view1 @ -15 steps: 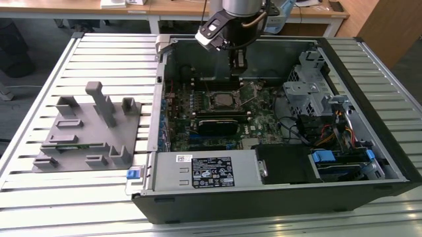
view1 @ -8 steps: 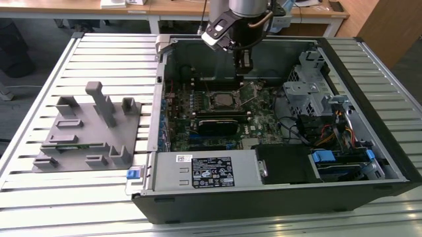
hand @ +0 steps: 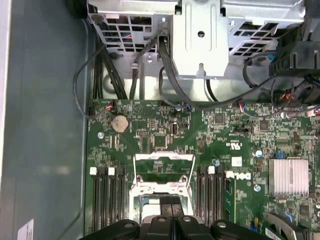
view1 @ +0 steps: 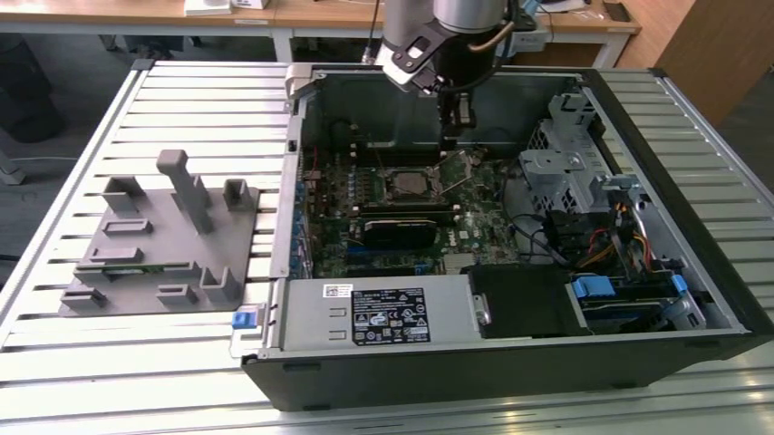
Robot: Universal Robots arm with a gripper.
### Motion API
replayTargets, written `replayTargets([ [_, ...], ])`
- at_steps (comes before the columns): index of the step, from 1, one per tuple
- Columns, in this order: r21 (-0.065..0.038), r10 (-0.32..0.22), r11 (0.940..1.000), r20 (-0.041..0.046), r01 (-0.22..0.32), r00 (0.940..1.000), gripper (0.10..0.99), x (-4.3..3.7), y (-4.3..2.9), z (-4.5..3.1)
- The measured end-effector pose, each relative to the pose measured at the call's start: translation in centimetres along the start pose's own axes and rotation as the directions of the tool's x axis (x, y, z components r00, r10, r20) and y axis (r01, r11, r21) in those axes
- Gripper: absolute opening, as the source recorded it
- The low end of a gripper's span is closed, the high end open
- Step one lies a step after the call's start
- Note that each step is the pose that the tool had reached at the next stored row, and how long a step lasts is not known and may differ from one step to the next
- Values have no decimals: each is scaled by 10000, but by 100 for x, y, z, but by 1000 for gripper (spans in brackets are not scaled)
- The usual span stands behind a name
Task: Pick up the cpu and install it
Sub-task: 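Close the cpu cover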
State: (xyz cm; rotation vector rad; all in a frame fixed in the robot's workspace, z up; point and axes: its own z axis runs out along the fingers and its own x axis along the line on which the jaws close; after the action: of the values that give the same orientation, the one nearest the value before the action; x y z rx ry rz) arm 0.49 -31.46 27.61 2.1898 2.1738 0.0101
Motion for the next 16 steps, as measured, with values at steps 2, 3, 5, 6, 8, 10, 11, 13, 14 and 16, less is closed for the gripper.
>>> replayTargets([
  [2,0,-1,10000,9,1,10000,122,0,11,2],
  [3,0,-1,10000,21,1,10000,122,0,14,3],
  [5,1,-2,10000,28,2,10000,122,0,24,3],
  [6,0,-1,10000,28,1,10000,122,1,32,5],
  [8,2,-2,10000,26,2,10000,122,3,60,10],
  [10,6,-1,10000,26,1,10000,122,6,90,14],
  [11,7,-1,10000,26,1,10000,122,7,103,16],
  [13,8,-2,10000,36,2,10000,122,13,125,21],
  [14,9,-2,10000,40,2,10000,122,16,136,25],
  [16,8,-3,10000,42,3,10000,122,20,153,31],
])
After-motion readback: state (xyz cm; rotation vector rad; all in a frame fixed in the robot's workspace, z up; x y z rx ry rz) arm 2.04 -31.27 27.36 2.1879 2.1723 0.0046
